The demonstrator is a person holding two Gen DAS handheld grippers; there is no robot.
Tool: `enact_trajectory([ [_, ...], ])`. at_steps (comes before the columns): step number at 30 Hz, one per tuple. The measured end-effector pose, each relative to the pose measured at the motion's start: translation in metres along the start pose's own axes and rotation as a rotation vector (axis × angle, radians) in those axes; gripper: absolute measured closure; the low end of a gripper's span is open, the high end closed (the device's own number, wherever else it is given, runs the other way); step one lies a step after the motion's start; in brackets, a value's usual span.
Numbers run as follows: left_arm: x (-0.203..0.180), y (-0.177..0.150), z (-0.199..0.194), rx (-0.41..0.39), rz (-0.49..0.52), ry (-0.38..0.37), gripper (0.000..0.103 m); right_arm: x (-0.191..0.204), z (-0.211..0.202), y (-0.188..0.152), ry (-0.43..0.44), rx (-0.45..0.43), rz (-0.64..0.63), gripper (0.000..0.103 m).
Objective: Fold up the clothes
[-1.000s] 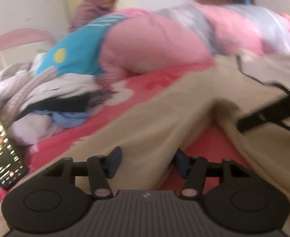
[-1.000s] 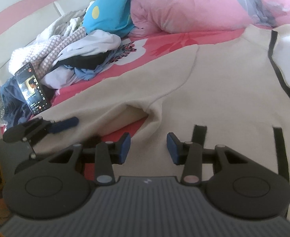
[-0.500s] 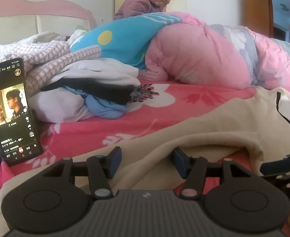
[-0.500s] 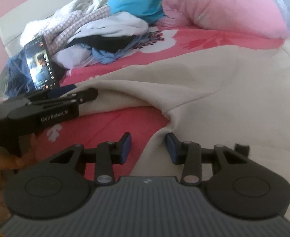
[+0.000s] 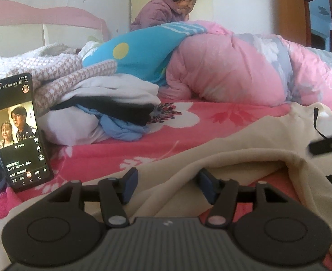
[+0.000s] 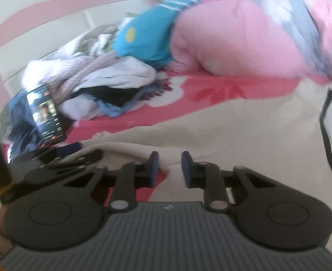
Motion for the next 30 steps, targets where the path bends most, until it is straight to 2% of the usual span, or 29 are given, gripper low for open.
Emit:
enact_trajectory([
  [3, -0.003, 0.001, -0.002, -0.006, 0.016, 0.004, 0.042, 0.002, 0.032, -0.017, 0.024, 0.098, 0.013, 0.093],
  [5, -0.005, 0.0, -0.003, -0.004, 0.026, 0.005, 0.042, 0.012, 0.057, -0.035, 0.016, 0.159, -0.04, 0.092],
  [8, -0.006, 0.0, -0.005, -0.006, 0.036, 0.01, 0.042, 0.028, 0.061, -0.04, -0.031, 0.131, -0.201, 0.09],
  [11, -0.007, 0.0, -0.007, -0.005, 0.038, 0.006, 0.042, 0.032, 0.053, -0.036, -0.049, 0.155, -0.297, 0.09],
  [13, -0.006, 0.0, -0.009, -0.004, 0.034, 0.0, 0.042, 0.033, 0.044, -0.024, -0.039, 0.161, -0.332, 0.089],
  [17, -0.005, 0.0, -0.012, -0.001, 0.015, -0.016, 0.042, 0.034, 0.026, 0.017, 0.005, 0.109, -0.4, 0.087],
  [22, -0.007, 0.001, -0.019, -0.01, 0.007, -0.045, 0.042, 0.038, 0.051, 0.073, 0.045, 0.07, -0.556, 0.07],
  [25, -0.009, 0.001, -0.022, -0.012, 0.013, -0.057, 0.042, 0.047, 0.089, 0.084, 0.1, 0.133, -0.684, 0.061],
  [28, -0.01, 0.0, -0.021, -0.009, 0.008, -0.075, 0.042, 0.06, 0.124, 0.087, 0.147, 0.2, -0.794, 0.06],
  [30, -0.009, 0.0, -0.022, -0.011, -0.002, -0.084, 0.042, 0.071, 0.141, 0.089, 0.177, 0.226, -0.818, 0.06],
])
Point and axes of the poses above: each gripper's, at about its wrist camera, not at the fingertips, and z roughly the way its jaws point, x to its left, y to its top, the point moved 8 cm from there along z, roughly the way its jaws point, and after that the axes turned 11 degrees about -y, right-handed, at the moved point
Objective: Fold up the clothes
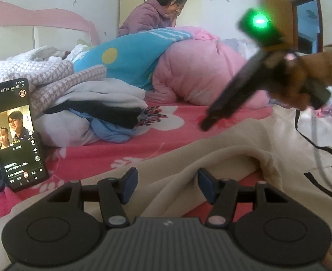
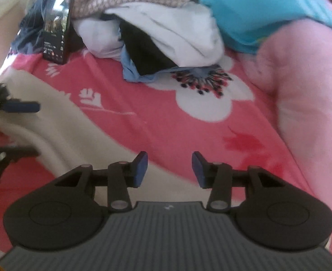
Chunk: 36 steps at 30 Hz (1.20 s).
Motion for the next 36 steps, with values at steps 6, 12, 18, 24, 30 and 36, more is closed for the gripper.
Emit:
enact_trajectory([
  [6, 0.002, -0.001, -0.003, -0.002, -0.014, -0.015, 0.042, 0.022, 0.03, 0.002, 0.069, 0.049, -0.039, 0.061],
  [12, -0.001, -0.002, -0.006, 0.002, -0.02, -0.049, 0.042, 0.042, 0.001, -0.036, 0.083, 0.041, -0.081, 0.062],
  [18, -0.002, -0.005, -0.004, 0.013, -0.013, -0.045, 0.042, 0.044, -0.007, -0.049, 0.078, 0.014, -0.102, 0.061],
  [24, -0.001, -0.007, -0.002, 0.024, -0.008, -0.033, 0.042, 0.047, 0.016, -0.038, 0.118, 0.067, -0.213, 0.046],
  [30, 0.001, -0.008, -0.001, 0.026, -0.004, -0.021, 0.041, 0.03, 0.039, -0.039, 0.266, 0.224, -0.082, 0.044],
  [36, 0.001, -0.008, -0.001, 0.024, 0.004, -0.014, 0.041, 0.054, 0.025, -0.037, 0.219, 0.172, -0.238, 0.093],
])
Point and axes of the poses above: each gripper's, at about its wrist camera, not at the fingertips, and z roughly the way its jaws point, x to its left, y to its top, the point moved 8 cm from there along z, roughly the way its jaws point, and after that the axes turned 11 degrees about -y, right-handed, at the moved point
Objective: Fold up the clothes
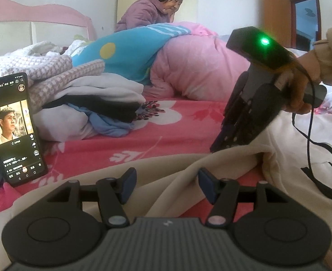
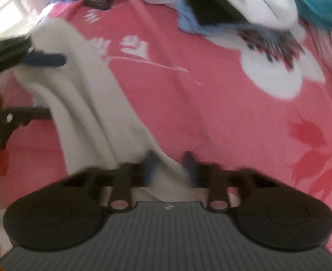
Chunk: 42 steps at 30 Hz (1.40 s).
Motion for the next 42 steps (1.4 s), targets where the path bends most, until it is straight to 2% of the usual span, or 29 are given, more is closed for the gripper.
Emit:
enact_trajectory([
  [1, 0.0, 0.0, 0.0, 0.0, 0.002, 0.001, 0.041, 0.006, -0.002, 0.002, -0.031, -0.012, -0.037, 0.099],
  [4, 0.0, 0.0, 0.0, -0.001, 0.006, 0.003, 0.041, 0.016, -0.009, 0.006, -0.127, -0.058, -0.123, 0.102],
  [9, 0.0, -0.002, 0.003, 0.012, 0.012, 0.011, 0.041, -0.006, -0.027, 0.026, -0.29, -0.185, -0.101, 0.102],
  [12, -0.001, -0.003, 0.003, 0.017, 0.017, 0.015, 0.041, -0.013, -0.023, 0.036, -0.336, -0.221, -0.097, 0.102],
  [19, -0.005, -0.007, 0.007, 0.032, 0.039, 0.015, 0.041, -0.003, 0.024, 0.035, -0.4, -0.233, -0.118, 0.102],
  [26, -0.011, -0.012, 0.01, 0.051, 0.073, 0.015, 0.039, -0.029, 0.005, 0.045, -0.414, -0.306, 0.103, 0.1],
  [27, -0.011, -0.012, 0.011, 0.052, 0.072, 0.014, 0.039, -0.037, -0.004, 0.046, -0.42, -0.328, 0.147, 0.098],
  [29, -0.011, -0.012, 0.011, 0.053, 0.068, 0.011, 0.039, -0.061, -0.034, 0.046, -0.443, -0.394, 0.253, 0.085],
  [30, -0.011, -0.012, 0.01, 0.053, 0.068, 0.009, 0.039, -0.073, -0.047, 0.043, -0.465, -0.411, 0.294, 0.074],
  [32, -0.011, -0.011, 0.01, 0.05, 0.067, 0.006, 0.039, -0.095, -0.073, 0.031, -0.531, -0.416, 0.35, 0.072],
  [35, -0.011, -0.011, 0.01, 0.047, 0.065, 0.004, 0.039, -0.117, -0.095, 0.004, -0.551, -0.364, 0.487, 0.072],
  [39, -0.011, -0.011, 0.01, 0.048, 0.066, 0.005, 0.039, -0.111, -0.082, -0.033, -0.399, -0.224, 0.677, 0.074],
  [42, -0.012, -0.011, 0.01, 0.05, 0.071, 0.008, 0.039, -0.093, -0.047, -0.049, -0.291, -0.074, 0.729, 0.075],
])
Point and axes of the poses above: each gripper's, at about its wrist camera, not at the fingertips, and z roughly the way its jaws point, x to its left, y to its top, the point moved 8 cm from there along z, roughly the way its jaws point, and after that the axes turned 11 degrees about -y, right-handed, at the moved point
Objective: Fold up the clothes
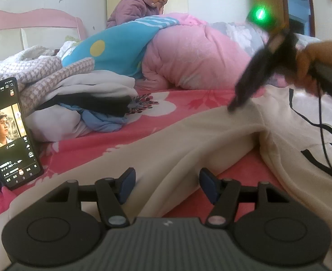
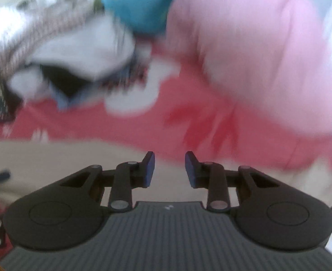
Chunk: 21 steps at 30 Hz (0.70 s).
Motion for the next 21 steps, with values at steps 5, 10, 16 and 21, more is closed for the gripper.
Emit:
enact_trajectory([
  [5, 0.0, -0.001, 0.002, 0.006, 0.004, 0.003, 0.039, 0.004, 0.049, -0.008, -0.044, 0.072, 0.076, 0.074],
  [10, -0.001, -0.002, 0.003, 0.008, 0.011, 0.006, 0.039, -0.003, 0.059, 0.012, -0.063, -0.001, 0.204, 0.075],
  [16, -0.001, -0.002, 0.004, 0.003, 0.017, 0.011, 0.038, -0.032, 0.01, 0.013, -0.052, -0.081, 0.406, 0.073],
  [21, -0.004, 0.004, -0.005, -0.034, -0.008, -0.056, 0.035, -0.039, -0.073, -0.02, 0.081, -0.142, 0.516, 0.072],
])
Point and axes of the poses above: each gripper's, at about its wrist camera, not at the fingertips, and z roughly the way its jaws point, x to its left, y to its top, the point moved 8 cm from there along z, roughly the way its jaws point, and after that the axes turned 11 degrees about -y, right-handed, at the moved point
